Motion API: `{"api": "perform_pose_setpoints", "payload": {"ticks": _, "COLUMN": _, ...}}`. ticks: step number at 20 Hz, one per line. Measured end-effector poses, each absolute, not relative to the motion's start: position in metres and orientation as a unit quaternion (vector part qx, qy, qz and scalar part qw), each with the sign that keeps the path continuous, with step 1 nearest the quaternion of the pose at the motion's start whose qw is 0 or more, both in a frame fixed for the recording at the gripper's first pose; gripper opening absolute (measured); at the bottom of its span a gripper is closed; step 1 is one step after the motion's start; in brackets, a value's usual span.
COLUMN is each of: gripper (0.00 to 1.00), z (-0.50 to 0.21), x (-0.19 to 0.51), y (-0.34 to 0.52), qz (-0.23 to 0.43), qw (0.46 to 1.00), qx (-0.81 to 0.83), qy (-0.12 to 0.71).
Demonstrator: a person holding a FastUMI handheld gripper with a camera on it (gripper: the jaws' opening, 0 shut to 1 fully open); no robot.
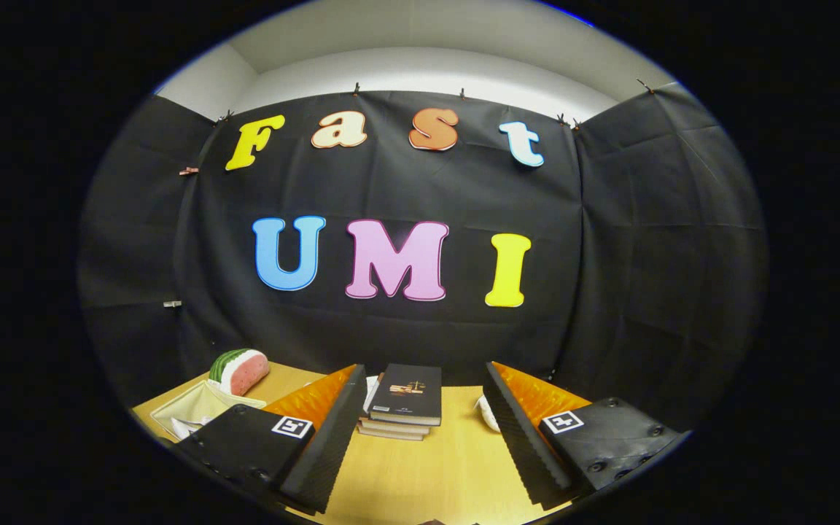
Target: Open the storage box then place both shoes into the box .Put the left shoe in first, then the right shoe, with the right side of both shoes facing outward in a uniform manner.
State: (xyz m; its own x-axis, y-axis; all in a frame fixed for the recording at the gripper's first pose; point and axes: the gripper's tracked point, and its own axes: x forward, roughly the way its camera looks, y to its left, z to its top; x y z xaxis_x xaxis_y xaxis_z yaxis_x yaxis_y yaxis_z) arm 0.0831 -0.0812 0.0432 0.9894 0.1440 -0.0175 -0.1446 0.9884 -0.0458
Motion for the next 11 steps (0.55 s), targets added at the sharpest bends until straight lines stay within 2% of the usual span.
{"api": "perform_pose_setpoints", "payload": {"ticks": 6, "gripper": 0.98, "z": 0.014, "x": 0.078, "y": -0.106, "qz": 0.11, "qw": 0.993, "qx": -0.014, "qy": 0.031}}
{"api": "perform_pose_setpoints", "payload": {"ticks": 11, "gripper": 0.98, "z": 0.014, "x": 0.083, "y": -0.118, "qz": 0.107, "qw": 0.994, "qx": 0.008, "qy": 0.028}}
